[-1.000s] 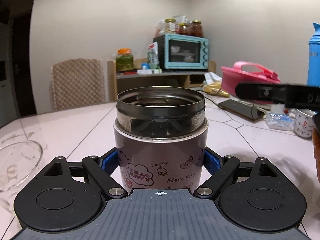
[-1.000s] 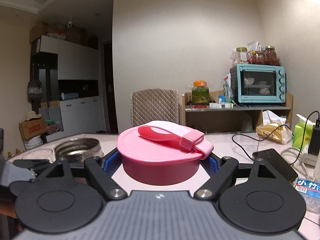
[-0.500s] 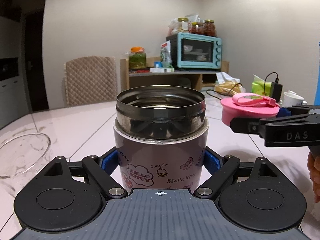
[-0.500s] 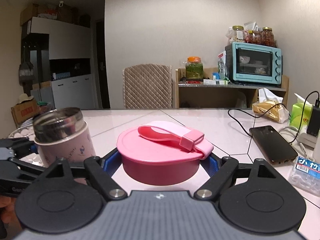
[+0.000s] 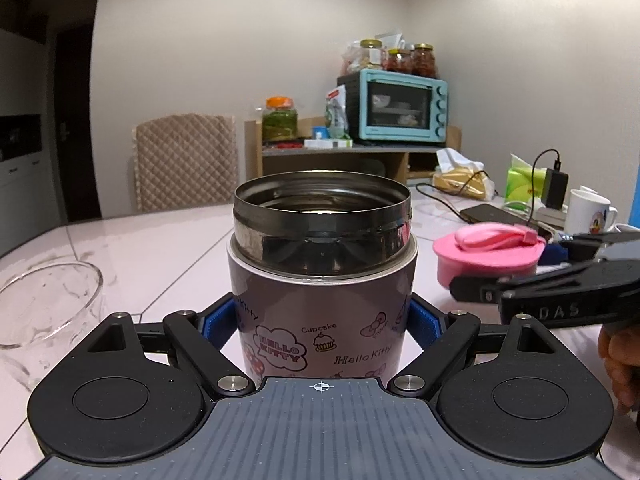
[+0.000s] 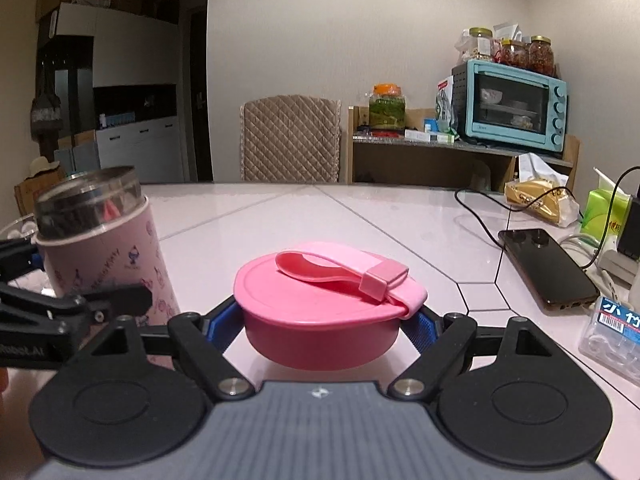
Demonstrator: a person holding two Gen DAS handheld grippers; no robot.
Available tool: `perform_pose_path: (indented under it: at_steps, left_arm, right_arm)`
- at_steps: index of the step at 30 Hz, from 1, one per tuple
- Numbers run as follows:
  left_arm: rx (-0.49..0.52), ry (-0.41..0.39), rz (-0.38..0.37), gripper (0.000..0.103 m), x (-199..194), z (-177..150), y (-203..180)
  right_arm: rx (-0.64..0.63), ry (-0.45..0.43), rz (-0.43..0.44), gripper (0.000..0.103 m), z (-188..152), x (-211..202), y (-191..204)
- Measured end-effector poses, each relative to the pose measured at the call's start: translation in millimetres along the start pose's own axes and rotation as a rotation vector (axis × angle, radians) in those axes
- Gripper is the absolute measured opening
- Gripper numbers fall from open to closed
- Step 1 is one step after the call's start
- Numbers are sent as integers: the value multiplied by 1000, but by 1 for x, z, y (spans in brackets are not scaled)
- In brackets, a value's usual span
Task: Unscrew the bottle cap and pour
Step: 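Carry the pink cap away from the bottle and lower it to the table, then open the right gripper to release the pink cap on the table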
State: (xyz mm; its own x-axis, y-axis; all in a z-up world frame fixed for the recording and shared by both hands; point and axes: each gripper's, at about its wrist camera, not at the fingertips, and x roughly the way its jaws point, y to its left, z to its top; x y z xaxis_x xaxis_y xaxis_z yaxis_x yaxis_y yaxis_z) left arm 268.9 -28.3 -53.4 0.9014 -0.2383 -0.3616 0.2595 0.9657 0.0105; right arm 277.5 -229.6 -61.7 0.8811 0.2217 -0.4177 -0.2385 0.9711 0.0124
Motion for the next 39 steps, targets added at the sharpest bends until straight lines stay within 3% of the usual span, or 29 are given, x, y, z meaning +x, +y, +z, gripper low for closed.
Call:
perform_pose_path:
  at_steps: [39]
  left_arm:
    - [-4,-5,26,90,0,-1,-8]
  right_arm:
    - [-28,158,3,85,-4,22,-4]
